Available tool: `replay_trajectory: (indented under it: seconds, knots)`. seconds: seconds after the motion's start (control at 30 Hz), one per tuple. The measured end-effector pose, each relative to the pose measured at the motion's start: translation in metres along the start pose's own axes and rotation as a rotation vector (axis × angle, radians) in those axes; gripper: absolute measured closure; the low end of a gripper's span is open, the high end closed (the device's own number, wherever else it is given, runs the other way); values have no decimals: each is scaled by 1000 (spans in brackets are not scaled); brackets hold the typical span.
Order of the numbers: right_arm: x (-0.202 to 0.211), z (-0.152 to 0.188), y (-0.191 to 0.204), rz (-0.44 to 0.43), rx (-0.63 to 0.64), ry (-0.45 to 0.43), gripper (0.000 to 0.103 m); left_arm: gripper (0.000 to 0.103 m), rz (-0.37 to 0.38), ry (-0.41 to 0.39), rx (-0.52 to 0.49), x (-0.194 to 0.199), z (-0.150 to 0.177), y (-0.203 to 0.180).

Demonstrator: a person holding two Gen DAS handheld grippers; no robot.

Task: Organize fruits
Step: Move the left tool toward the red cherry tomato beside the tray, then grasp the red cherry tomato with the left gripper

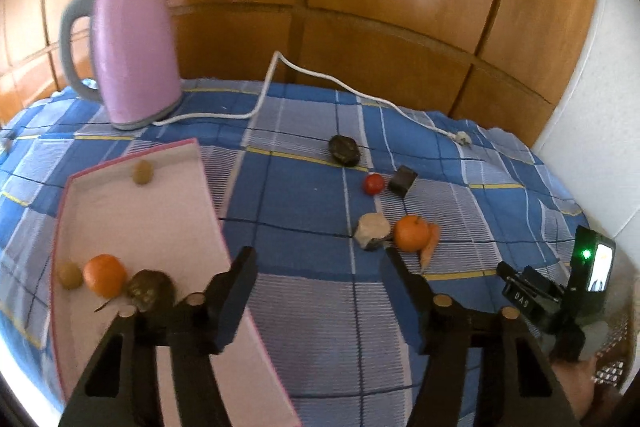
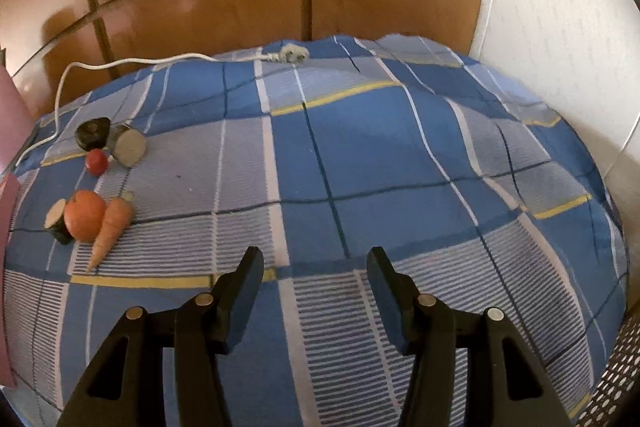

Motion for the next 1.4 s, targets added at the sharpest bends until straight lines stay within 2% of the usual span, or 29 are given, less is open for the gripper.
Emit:
replay_trajectory:
  seconds: [0.03, 0.13, 0.27, 0.57, 0.8, 1.0, 1.07, 1.13, 1.4]
  knots:
    - [-2, 1, -2, -4, -9, 3, 46, 54, 4, 10, 0, -4, -2, -1]
    - [-1, 2, -3, 2, -8, -5, 45, 59, 43, 57, 2, -22, -13, -5]
    - [-3, 2, -2, 1, -10, -7, 42, 61, 87, 94, -22, -44, -26, -15]
    - [-4, 3, -3, 0, -8, -11, 39, 61, 113, 175, -123, -100, -53, -38]
    - [-5, 1, -2, -1, -3, -2, 37, 73, 124, 227, -205, -140, -69, -56]
    - [-8, 1, -2, -2, 1, 1, 33, 77, 123, 282, -247, -171, -70, -64]
    - [-8, 1, -2, -3, 0, 1, 33, 78, 116, 280, -254, -176, -71, -66]
    - [-9, 1, -1, -3, 4, 0, 31, 84, 115, 274, -258, -180, -71, -66]
    - [-10, 1, -1, -4, 5, -2, 30, 86, 139, 223, -177, -162, -66, -54]
Point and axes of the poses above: each gripper's, at about its wrist camera, not at the fingertips, and x roughly against the way its jaws point, y to its left, z to its underside, the point moved 2 cm from there along -x, roughly the way its jaws point, and after that the axes turned 1 degree about z, right-handed, at the moved point
